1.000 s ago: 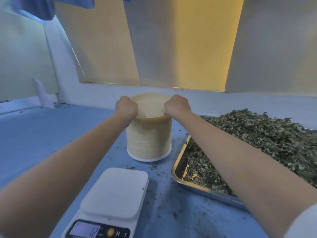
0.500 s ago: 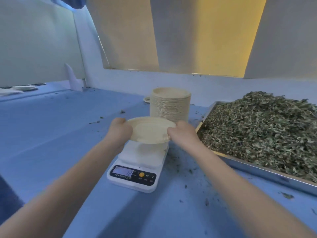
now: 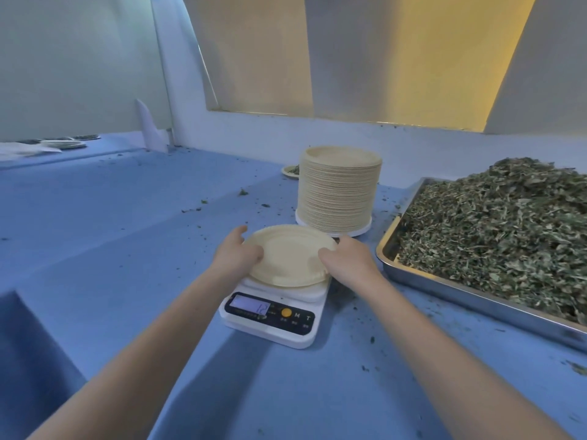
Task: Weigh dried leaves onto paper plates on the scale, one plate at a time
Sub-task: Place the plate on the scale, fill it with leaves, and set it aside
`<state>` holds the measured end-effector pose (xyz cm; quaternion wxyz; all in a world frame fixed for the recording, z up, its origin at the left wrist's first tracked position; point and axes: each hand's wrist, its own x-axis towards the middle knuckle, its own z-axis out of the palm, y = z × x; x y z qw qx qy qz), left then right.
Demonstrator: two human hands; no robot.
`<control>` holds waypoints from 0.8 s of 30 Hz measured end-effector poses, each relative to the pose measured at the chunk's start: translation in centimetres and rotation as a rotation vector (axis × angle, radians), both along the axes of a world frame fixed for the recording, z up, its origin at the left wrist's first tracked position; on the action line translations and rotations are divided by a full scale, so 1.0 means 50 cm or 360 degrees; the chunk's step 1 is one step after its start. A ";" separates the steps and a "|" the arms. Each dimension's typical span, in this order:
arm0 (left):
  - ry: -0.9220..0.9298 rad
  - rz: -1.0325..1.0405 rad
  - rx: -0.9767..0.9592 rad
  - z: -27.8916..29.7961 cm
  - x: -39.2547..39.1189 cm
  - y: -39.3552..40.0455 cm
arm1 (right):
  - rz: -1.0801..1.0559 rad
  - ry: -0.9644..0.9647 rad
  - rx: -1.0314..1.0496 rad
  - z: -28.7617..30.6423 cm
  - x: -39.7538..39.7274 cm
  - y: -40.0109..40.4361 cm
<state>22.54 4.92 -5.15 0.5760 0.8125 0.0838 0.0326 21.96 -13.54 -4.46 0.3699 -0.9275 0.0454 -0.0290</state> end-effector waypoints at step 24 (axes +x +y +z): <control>-0.0627 -0.0289 0.0515 0.074 -0.033 -0.061 | 0.0127 -0.0387 -0.0099 0.032 0.006 -0.001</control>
